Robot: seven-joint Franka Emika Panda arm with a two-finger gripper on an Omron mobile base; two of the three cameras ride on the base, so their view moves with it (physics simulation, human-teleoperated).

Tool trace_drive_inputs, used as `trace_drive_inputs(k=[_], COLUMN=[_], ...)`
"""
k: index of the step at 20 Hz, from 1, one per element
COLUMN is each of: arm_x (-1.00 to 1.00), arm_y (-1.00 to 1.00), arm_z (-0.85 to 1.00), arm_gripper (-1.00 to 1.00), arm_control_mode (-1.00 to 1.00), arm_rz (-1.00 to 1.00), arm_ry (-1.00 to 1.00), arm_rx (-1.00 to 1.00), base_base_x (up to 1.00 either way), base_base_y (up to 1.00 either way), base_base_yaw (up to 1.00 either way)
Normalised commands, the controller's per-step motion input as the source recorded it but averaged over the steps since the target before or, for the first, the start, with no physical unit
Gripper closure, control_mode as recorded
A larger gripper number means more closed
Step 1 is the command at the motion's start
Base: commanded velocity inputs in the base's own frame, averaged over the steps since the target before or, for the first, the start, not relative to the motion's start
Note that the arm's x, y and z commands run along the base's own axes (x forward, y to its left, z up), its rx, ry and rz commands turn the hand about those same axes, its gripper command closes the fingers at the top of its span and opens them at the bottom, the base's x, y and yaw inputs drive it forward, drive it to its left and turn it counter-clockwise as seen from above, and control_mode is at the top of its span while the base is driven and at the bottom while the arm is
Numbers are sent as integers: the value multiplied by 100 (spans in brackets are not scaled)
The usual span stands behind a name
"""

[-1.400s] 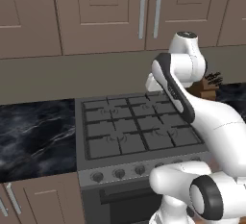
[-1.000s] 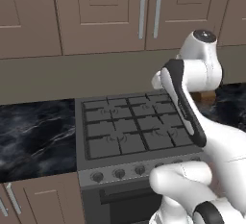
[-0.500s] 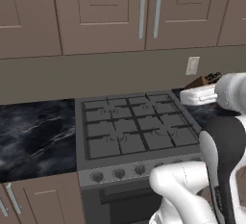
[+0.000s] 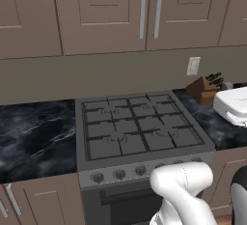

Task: Open the cabinet directly in front. Then move the liquor and the cup to the dining counter with the jar on it.

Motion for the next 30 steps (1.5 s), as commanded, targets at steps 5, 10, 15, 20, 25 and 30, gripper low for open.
trace_drive_inputs(k=[5,10,15,20,25,30], arm_x=[5,55,92,97,91,88], arm_y=[1,0,0,0,-4,0], arm_z=[21,2,0,0,1,7], arm_gripper=[-100,-100,-100,-100,-100,-100], arm_control_mode=[-100,-100,-100,-100,-100,-100], arm_rz=[0,0,0,0,2,0], arm_ry=[-19,-2,0,0,-2,0], arm_rx=[0,0,2,1,5,3], base_base_x=[0,0,0,0,0,0], base_base_y=[0,0,0,0,0,0], base_base_yaw=[0,0,0,0,0,0])
